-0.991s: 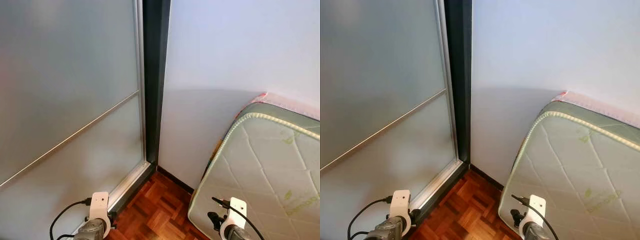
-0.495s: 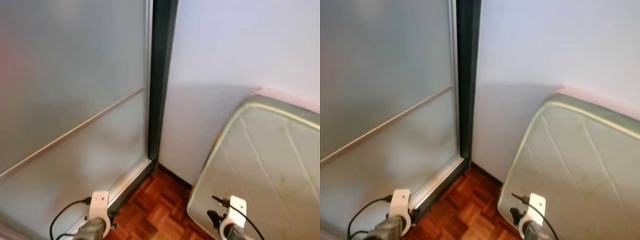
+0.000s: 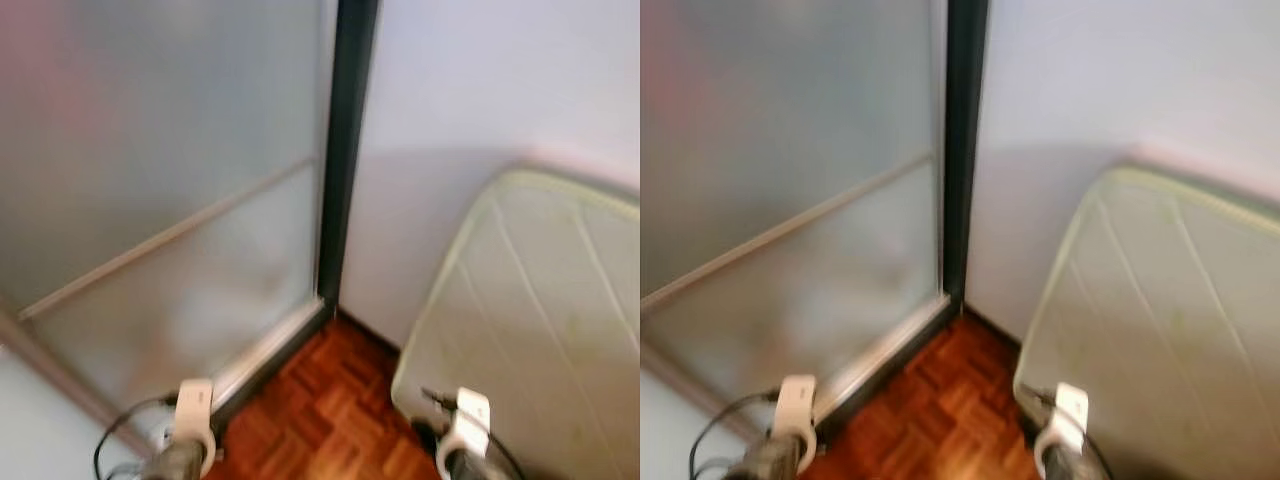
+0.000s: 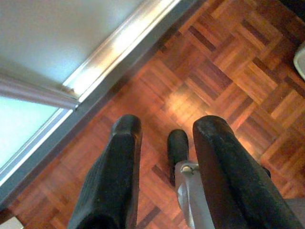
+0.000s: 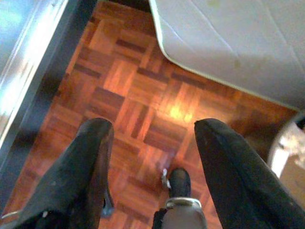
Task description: Clean up the room
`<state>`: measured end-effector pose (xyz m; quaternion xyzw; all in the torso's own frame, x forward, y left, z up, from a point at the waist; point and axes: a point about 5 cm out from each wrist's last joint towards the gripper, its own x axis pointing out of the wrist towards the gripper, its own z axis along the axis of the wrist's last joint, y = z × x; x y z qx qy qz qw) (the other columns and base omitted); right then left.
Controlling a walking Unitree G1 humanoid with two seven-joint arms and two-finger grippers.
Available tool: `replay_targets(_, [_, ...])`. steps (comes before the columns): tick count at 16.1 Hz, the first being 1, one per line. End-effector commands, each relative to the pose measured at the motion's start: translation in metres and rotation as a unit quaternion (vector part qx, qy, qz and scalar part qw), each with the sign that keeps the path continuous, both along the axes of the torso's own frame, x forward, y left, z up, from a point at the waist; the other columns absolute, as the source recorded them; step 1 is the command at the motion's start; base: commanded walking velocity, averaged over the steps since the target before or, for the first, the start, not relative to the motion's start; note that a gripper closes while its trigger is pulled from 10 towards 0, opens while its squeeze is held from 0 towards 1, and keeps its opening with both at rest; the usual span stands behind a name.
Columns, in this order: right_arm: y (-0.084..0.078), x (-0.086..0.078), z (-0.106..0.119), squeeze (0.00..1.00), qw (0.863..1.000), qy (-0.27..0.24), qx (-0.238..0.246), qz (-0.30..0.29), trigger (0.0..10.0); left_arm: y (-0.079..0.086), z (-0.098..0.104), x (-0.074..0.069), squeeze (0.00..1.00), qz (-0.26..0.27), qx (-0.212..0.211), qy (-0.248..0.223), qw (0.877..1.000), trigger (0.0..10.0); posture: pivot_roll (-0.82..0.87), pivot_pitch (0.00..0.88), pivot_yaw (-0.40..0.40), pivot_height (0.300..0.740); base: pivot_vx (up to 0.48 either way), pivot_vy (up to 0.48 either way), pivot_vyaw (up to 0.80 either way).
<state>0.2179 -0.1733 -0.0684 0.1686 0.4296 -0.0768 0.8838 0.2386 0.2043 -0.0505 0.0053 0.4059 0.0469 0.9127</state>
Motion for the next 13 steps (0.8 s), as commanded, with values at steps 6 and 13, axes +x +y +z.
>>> replay_targets(6, [-0.0064, -0.003, -0.0011, 0.0, 1.0, 0.005, -0.004, -0.01, 10.0, -0.0058, -0.0024, -0.0018, 0.0, -0.01, -0.001, 0.007, 1.0, 10.0, 0.04, 0.0, -0.059, 0.74, -0.276, 0.0, 0.0])
replay_targets(13, [-0.0062, -0.0036, -0.0017, 0.0, 1.0, 0.009, -0.003, -0.012, 10.0, -0.0053, -0.0024, -0.0018, 0.0, -0.009, -0.001, 0.007, 1.0, 10.0, 0.04, 0.0, -0.058, 0.74, -0.079, 0.0, -0.11])
